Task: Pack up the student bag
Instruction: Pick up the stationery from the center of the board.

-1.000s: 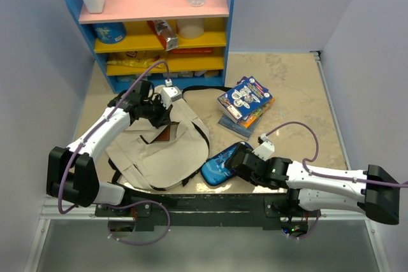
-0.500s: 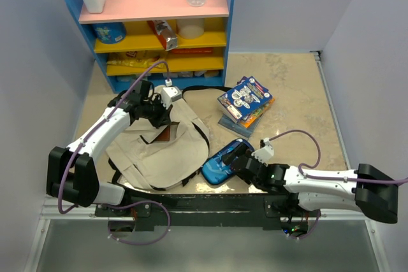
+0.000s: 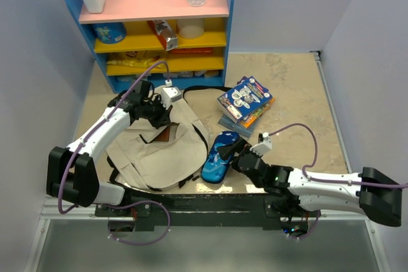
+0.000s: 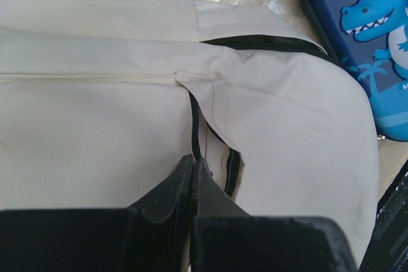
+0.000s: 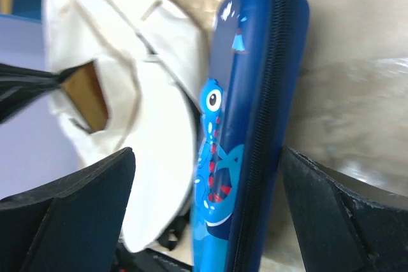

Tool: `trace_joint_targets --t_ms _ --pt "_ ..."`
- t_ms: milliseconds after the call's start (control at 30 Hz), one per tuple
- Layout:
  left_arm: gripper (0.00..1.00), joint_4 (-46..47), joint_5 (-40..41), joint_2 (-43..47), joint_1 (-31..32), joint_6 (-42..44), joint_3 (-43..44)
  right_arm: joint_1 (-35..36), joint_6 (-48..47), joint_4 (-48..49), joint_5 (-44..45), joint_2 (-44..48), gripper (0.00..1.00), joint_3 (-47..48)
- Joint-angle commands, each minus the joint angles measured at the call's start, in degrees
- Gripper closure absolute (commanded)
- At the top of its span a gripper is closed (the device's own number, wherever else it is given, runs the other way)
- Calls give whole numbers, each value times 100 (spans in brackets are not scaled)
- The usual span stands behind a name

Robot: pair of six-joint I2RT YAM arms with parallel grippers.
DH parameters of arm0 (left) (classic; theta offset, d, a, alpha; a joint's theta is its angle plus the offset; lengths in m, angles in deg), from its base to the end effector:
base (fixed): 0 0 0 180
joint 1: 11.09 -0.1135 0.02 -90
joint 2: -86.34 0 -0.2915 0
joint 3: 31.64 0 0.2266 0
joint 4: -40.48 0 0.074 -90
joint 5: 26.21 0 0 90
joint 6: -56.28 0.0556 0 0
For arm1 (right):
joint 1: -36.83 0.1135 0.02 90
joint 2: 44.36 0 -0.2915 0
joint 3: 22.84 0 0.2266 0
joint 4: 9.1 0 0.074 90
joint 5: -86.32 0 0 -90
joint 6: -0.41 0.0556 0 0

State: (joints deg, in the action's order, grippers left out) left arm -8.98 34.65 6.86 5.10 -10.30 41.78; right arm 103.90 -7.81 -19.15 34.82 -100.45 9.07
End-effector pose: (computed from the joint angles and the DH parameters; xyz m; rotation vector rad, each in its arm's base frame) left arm 0.2436 -0.0989 0.2751 1.0168 2.2399 -0.5881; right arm 0.0947 0.1350 0.1965 0.6573 2.0444 0.8784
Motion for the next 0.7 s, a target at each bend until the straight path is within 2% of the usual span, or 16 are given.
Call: trace_joint_targets --t_ms 0,300,467,600,667 --pt "100 97 -241 47 43 31 302 -10 -479 815 123 90 3 278" --pt "100 124 -276 82 43 5 293 -18 -294 393 -352 -884 5 480" --pt "100 150 -293 91 34 -4 258 -27 -443 692 -466 -1079 7 489" --pt "100 150 -285 108 34 5 267 -45 -558 639 -466 -1368 22 752" --pt "100 150 -285 108 34 5 276 -45 -593 692 -484 -1509 37 779"
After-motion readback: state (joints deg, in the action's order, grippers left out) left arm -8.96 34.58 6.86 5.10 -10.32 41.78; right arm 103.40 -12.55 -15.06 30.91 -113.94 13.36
